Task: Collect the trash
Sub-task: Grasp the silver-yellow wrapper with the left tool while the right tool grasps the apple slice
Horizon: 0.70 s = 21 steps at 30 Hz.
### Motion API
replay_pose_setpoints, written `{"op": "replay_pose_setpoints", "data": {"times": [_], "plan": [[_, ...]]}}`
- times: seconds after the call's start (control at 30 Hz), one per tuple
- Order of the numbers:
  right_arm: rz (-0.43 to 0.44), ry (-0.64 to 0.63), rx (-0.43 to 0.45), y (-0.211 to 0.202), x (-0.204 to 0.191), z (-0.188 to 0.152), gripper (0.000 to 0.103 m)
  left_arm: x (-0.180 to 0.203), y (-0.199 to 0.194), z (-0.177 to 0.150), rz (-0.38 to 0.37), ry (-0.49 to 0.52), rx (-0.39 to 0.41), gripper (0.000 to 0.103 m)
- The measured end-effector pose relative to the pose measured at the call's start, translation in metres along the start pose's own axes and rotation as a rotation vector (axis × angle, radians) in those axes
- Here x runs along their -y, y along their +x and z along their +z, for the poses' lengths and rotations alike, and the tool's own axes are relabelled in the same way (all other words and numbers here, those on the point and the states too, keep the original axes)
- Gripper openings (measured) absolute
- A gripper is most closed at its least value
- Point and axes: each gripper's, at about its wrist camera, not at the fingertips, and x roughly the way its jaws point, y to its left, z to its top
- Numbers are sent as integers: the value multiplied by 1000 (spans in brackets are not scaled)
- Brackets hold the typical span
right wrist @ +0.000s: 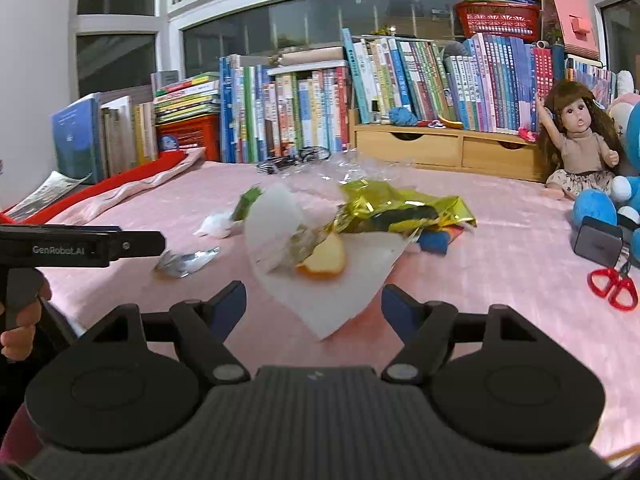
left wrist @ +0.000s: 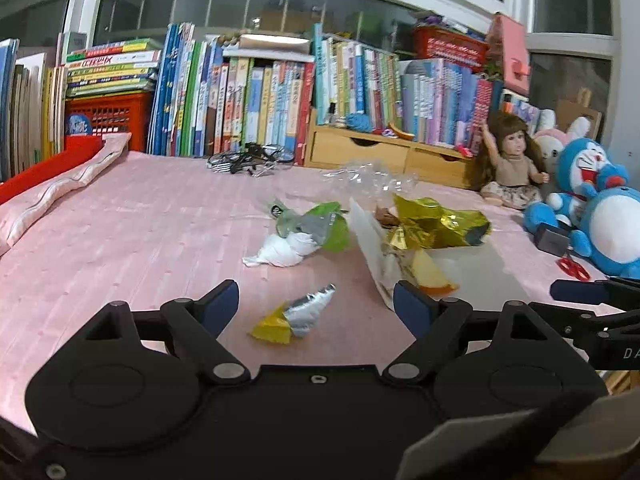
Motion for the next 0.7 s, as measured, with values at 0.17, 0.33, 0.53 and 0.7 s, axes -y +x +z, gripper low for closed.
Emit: {"op": "replay_pose_setpoints", "data": {"times": [0.17,0.33,0.53,0.7], "plan": [[-32,14,-7,22,6,8,88,-4,23,8,21,-20,-11,84],[-55,49,-39,41,12,6,89,-2,37,1,7,-35,-50,84],[-126,55,-48,50,13,-3,89,5,43,-15,14,13,-66,75],[-109,-2,19,44,0,7,89,9,45,-19,7,46,-52,63]]}}
